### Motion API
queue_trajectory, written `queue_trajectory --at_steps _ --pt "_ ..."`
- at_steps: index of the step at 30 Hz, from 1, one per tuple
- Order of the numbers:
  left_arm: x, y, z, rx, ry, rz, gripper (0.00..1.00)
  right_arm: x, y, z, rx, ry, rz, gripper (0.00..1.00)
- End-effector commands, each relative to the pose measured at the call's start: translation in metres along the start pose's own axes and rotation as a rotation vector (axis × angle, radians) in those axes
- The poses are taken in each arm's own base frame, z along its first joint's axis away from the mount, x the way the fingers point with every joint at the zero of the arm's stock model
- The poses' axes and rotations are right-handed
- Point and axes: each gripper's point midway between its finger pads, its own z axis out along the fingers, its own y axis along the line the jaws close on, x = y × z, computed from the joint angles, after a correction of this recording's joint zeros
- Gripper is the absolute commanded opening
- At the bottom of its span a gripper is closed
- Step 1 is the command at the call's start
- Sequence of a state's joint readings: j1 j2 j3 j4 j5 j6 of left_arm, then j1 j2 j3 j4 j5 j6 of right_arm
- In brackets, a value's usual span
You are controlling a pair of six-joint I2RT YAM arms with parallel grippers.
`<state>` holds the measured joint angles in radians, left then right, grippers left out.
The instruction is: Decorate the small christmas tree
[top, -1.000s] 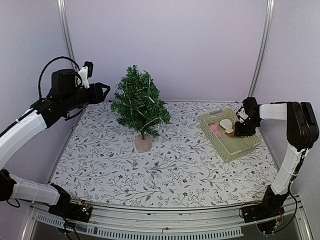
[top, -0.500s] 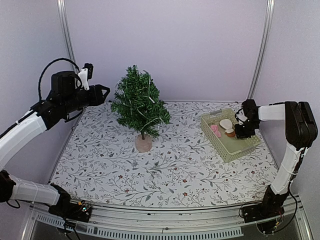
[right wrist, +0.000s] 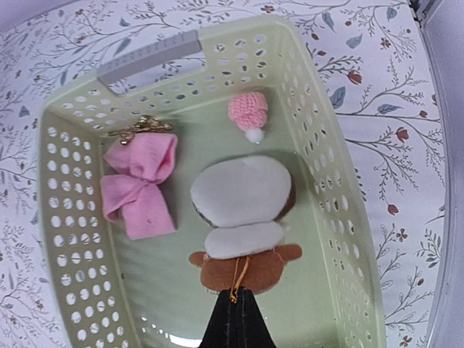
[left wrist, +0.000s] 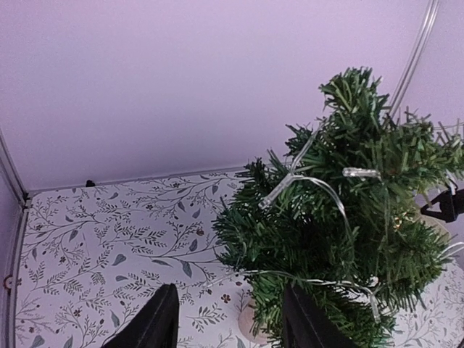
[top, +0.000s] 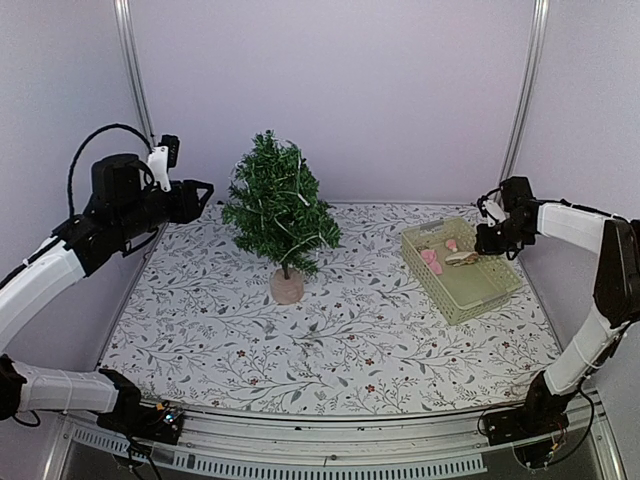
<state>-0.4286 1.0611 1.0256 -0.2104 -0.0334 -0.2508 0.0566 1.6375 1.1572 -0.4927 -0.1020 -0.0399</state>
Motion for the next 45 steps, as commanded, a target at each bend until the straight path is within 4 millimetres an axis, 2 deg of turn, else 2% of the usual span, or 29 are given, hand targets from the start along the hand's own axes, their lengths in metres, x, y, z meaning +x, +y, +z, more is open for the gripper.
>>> queue_trajectory --at_steps 1,6,12,15,18,21,30,34,38,40,45 --pt "-0.006 0.001 -0.007 0.011 -0.054 0.061 0.5 -0.012 0.028 -0.029 -0.15 -0.045 0.028 0.0" --pt "-0.001 -0.01 -0.016 0.08 -0.078 0.105 0.5 -0.027 0.055 -0.066 -0.274 -0.112 0.044 0.0" --pt "0.014 -0.029 -0.032 0.182 -0.086 0.196 0.48 -0.033 0.102 -0.116 -0.472 -0.166 0.009 0.0" --pt "0.024 -0.046 -0.045 0.256 -0.102 0.26 0.47 -0.032 0.124 -0.14 -0.561 -0.186 -0.008 0.0" --pt "0.044 -0.062 -0.056 0.314 -0.087 0.333 0.45 -0.027 0.15 -0.161 -0.667 -0.184 -0.011 0.0" --pt "0.058 -0.073 -0.065 0.338 -0.082 0.374 0.43 -0.017 0.178 -0.173 -0.758 -0.168 -0.03 0.0" --pt "0.121 -0.099 -0.078 0.408 0.012 0.449 0.35 0.022 0.261 -0.185 -0.989 -0.077 -0.09 0.0" --pt "0.141 -0.123 -0.082 0.462 0.028 0.439 0.32 0.034 0.289 -0.184 -1.051 -0.044 -0.12 0.0" --pt "0.152 -0.159 -0.085 0.531 0.01 0.442 0.29 0.047 0.317 -0.18 -1.095 -0.008 -0.164 0.0" --pt "0.156 -0.173 -0.08 0.537 0.011 0.455 0.29 0.052 0.329 -0.175 -1.099 0.01 -0.191 0.0" --pt "0.155 -0.203 -0.061 0.558 -0.01 0.409 0.41 0.058 0.349 -0.169 -1.113 0.029 -0.236 0.0"
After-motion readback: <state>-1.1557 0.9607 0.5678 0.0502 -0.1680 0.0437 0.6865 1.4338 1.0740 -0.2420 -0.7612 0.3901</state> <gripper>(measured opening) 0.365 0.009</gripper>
